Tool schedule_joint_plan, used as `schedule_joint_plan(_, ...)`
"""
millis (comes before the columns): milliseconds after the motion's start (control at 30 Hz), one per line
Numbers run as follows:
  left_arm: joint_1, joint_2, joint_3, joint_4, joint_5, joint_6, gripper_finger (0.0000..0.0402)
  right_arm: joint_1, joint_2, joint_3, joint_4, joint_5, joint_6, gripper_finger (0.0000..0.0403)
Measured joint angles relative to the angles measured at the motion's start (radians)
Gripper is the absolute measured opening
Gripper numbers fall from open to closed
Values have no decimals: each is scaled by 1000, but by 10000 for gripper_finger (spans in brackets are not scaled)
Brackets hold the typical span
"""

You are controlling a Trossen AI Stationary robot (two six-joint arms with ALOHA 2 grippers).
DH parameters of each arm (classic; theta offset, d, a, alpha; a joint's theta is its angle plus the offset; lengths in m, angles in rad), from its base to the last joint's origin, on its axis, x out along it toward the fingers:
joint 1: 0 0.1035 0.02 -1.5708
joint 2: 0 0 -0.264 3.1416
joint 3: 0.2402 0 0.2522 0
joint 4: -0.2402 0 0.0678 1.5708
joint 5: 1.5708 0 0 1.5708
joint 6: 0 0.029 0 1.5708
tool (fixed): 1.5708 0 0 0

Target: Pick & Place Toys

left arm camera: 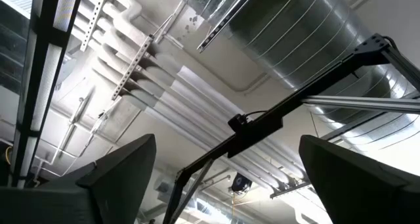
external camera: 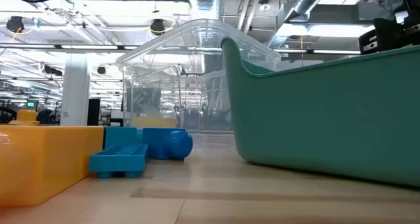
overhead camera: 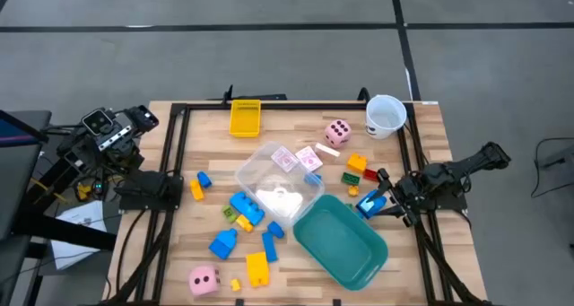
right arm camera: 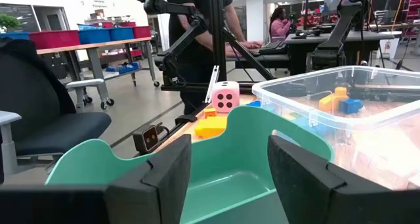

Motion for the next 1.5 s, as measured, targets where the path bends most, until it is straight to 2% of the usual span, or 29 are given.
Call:
schedule_joint_plan(1233,0,1,7,12,-10,26,374,0,0,0,0,0,0,193)
schedule_joint_plan(1300,0,1,22,14,-101,79,374,0,0,0,0,0,0,193)
schedule_joint_plan(1433,0,46,89,7,-406,190,374,0,0,0,0,0,0,193)
schedule_joint_plan(1500,0,83,135,1,-480,299,374,0,0,0,0,0,0,193)
